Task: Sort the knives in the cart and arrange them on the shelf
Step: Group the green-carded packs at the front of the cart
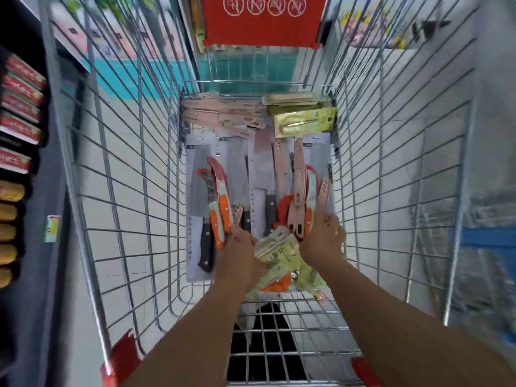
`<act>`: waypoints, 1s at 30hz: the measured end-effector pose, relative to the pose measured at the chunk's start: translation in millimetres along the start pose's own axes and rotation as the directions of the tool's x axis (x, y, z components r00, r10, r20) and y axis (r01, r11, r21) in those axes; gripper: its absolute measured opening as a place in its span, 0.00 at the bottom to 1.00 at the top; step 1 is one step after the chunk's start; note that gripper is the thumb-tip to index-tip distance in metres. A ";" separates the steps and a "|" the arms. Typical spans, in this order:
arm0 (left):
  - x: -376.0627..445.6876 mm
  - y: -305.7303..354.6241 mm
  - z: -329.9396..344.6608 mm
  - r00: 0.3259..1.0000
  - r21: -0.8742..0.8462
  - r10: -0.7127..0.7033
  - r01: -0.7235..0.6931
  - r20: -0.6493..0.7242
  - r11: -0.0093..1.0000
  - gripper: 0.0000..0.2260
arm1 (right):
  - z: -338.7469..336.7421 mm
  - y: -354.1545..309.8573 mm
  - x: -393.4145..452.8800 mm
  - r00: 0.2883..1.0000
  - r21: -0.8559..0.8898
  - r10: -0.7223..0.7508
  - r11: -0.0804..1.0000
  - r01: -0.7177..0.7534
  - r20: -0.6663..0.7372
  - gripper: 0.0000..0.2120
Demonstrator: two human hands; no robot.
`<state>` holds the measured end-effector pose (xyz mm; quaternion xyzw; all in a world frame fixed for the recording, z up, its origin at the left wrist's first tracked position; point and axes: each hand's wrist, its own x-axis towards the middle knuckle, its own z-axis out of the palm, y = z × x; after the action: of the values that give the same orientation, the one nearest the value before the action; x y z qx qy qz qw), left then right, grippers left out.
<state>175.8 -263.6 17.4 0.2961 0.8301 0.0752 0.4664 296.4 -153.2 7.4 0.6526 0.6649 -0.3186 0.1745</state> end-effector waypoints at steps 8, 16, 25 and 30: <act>1.9 -14.3 -24.2 0.997 0.053 -0.021 0.025 -0.076 0.998 0.15 | -0.6 7.0 -4.0 0.990 0.012 -0.112 0.993 0.113 -0.089 0.35; -6.1 -16.9 -38.7 0.978 -0.180 -0.070 0.034 -0.195 0.983 0.07 | 10.0 6.9 -15.8 0.984 0.091 0.171 0.982 -0.167 -0.039 0.37; -7.1 -6.2 -25.5 0.954 -0.047 0.184 -0.178 0.238 0.983 0.15 | -12.5 1.6 -26.5 0.975 0.312 0.216 0.925 -0.219 0.044 0.13; -3.7 -9.0 -10.4 0.978 0.104 0.185 -0.195 0.097 0.975 0.24 | -2.6 5.1 -29.7 0.980 0.338 0.186 0.920 -0.197 0.067 0.11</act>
<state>164.8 -271.4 22.2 0.4031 0.7798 0.0592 0.4753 304.4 -174.2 27.6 0.7296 0.5291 -0.4218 0.0993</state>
